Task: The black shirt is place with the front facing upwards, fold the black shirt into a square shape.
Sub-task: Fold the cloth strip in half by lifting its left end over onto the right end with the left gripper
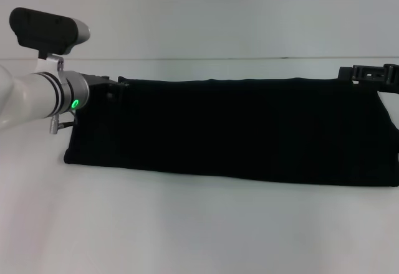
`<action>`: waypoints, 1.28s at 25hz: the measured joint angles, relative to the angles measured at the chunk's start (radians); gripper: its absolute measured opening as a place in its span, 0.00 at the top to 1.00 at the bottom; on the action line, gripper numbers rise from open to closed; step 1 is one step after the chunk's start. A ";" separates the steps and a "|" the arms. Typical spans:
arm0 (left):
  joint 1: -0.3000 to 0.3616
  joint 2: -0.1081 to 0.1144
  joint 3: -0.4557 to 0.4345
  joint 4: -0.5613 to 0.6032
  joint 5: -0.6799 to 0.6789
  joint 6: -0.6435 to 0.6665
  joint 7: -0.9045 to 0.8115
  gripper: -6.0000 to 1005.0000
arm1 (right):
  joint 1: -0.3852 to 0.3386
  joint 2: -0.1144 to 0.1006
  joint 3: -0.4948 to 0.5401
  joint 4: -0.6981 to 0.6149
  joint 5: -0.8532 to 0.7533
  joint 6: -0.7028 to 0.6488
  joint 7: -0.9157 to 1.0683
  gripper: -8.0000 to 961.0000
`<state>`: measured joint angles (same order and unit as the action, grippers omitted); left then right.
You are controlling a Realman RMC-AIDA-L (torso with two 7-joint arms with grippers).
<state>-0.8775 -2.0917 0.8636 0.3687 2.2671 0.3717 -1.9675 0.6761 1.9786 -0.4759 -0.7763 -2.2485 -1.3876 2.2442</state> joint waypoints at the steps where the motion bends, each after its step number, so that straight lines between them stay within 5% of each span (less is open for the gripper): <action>1: 0.000 0.003 -0.001 0.000 0.000 0.005 -0.005 0.70 | 0.002 -0.002 0.000 0.008 0.000 0.004 -0.001 0.14; 9: 0.030 0.014 -0.001 0.059 0.006 0.125 -0.060 0.52 | 0.008 -0.006 -0.001 0.025 -0.001 0.014 -0.034 0.14; 20: 0.154 0.107 -0.007 0.260 0.013 0.589 -0.316 0.43 | 0.021 -0.009 -0.001 0.035 -0.007 0.023 -0.041 0.14; 32: 0.232 0.200 -0.226 0.281 0.018 0.983 -0.433 0.35 | 0.016 -0.023 0.000 0.035 -0.003 0.023 -0.073 0.14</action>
<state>-0.6452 -1.8917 0.6379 0.6499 2.2850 1.3548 -2.4009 0.6917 1.9557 -0.4763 -0.7408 -2.2516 -1.3643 2.1711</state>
